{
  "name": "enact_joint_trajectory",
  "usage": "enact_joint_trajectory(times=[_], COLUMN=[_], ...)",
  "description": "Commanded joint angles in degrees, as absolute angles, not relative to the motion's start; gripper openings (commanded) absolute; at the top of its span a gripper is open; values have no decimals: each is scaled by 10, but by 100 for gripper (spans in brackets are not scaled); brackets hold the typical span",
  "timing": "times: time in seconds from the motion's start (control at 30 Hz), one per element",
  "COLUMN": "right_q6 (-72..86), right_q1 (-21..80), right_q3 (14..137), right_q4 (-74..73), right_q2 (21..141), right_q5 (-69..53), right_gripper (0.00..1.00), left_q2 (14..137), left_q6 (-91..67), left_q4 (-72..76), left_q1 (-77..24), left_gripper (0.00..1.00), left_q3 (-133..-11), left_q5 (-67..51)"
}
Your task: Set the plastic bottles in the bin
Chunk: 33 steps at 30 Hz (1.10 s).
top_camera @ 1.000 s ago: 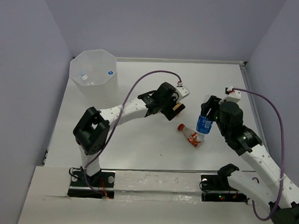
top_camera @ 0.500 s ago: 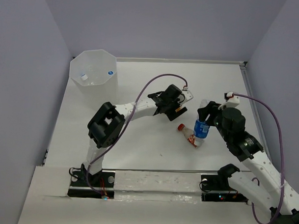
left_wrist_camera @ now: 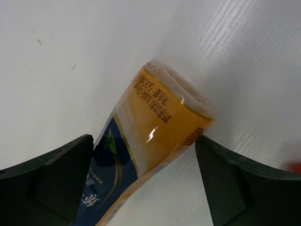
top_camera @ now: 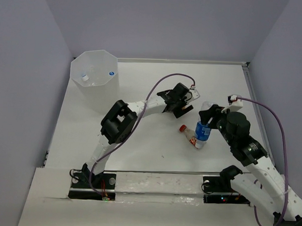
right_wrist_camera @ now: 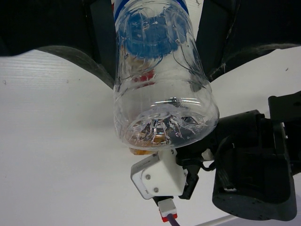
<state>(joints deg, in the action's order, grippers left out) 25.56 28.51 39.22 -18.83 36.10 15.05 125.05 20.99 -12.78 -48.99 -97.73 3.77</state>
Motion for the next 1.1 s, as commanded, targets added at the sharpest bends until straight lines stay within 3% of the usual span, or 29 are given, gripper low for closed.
enact_joint_trajectory(times=[0.0, 0.2, 0.3, 0.4, 0.6, 0.9, 1.07], right_q6=[254, 245, 246, 247, 249, 258, 263], right_q1=[282, 282, 282, 282, 282, 282, 282], right_q3=[395, 405, 406, 406, 400, 393, 386], right_q4=[-160, -163, -162, -162, -160, -136, -131], right_q2=[363, 362, 363, 365, 348, 337, 335], right_q5=[139, 141, 142, 139, 106, 44, 22], right_gripper=[28, 28, 28, 27, 26, 26, 26], left_q2=[1274, 1296, 1283, 1245, 1153, 901, 796], left_q6=[233, 234, 234, 231, 192, 77, -24], left_q4=[-133, -125, -113, -98, -76, 16, 47], left_q1=[-478, -466, -459, -446, -410, -357, -228], left_gripper=[98, 85, 60, 49, 38, 40, 41], left_q3=[-1019, -1045, -1038, -1027, -1033, -981, -962], left_q5=[47, 48, 69, 90, 90, 17, -12])
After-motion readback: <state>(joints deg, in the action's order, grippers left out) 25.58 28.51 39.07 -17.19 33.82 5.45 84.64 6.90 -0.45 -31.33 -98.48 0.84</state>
